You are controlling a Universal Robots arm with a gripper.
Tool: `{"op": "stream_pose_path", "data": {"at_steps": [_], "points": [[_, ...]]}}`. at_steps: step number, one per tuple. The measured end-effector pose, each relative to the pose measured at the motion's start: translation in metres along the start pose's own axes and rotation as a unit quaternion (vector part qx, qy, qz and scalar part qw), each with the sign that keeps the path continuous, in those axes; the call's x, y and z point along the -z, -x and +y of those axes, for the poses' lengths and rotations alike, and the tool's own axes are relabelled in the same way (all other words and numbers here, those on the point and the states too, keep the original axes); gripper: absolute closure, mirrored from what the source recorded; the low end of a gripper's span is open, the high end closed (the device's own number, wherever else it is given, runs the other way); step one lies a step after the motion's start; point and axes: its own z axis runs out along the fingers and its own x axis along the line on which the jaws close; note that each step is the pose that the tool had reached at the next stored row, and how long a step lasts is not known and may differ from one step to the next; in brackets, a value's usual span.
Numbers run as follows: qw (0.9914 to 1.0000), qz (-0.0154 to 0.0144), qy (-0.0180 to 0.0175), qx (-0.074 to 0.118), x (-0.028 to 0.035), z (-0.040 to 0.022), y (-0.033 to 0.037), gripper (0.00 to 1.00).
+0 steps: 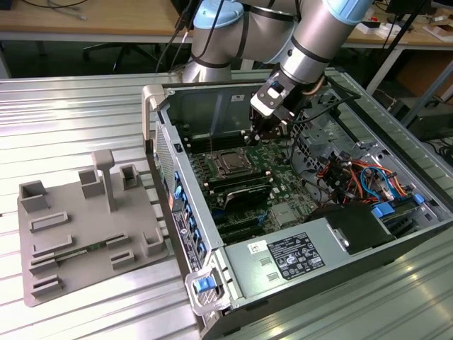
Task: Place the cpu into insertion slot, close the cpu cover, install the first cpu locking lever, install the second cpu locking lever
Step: 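Close the cpu cover, then install the first cpu locking lever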
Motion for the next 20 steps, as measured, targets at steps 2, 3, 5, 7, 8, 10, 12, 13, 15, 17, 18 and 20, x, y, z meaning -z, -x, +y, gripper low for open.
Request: {"op": "stream_pose_path", "data": {"at_steps": [2, 3, 5, 7, 8, 10, 12, 13, 15, 17, 18, 20], "points": [[1.0, -0.0001, -0.0001, 0.0, 0.0001, 0.0003, 0.0, 0.89], [1.0, 0.0, -0.0001, 0.0, 0.0001, 0.0003, 0.0, 0.89], [1.0, 0.0, -0.0002, 0.0, 0.0001, 0.0003, 0.0, 0.89], [1.0, -0.0001, -0.0002, 0.0, 0.0001, 0.0004, 0.0, 0.89], [1.0, 0.0, -0.0002, 0.0, 0.0001, 0.0004, 0.0, 0.89], [1.0, 0.0, -0.0002, 0.0, 0.0001, 0.0005, 0.0, 0.89], [1.0, 0.0, -0.0003, 0.0, 0.0001, 0.0005, 0.0, 0.89], [1.0, 0.0, 0.0002, 0.0, 0.0001, 0.0006, 0.0, 0.89], [0.99976, -0.0008, 0.0217, 0.001, -0.0002, 0.0005, 0.0001, 0.89], [0.99935, -0.0012, 0.0359, 0.002, -0.0003, 0.0006, 0.0, 0.89], [0.99893, -0.0016, 0.0462, 0.002, -0.0004, 0.0005, 0.0001, 0.89], [0.99825, -0.0019, 0.059, 0.003, -0.0006, 0.0006, 0.0, 0.89]]}}
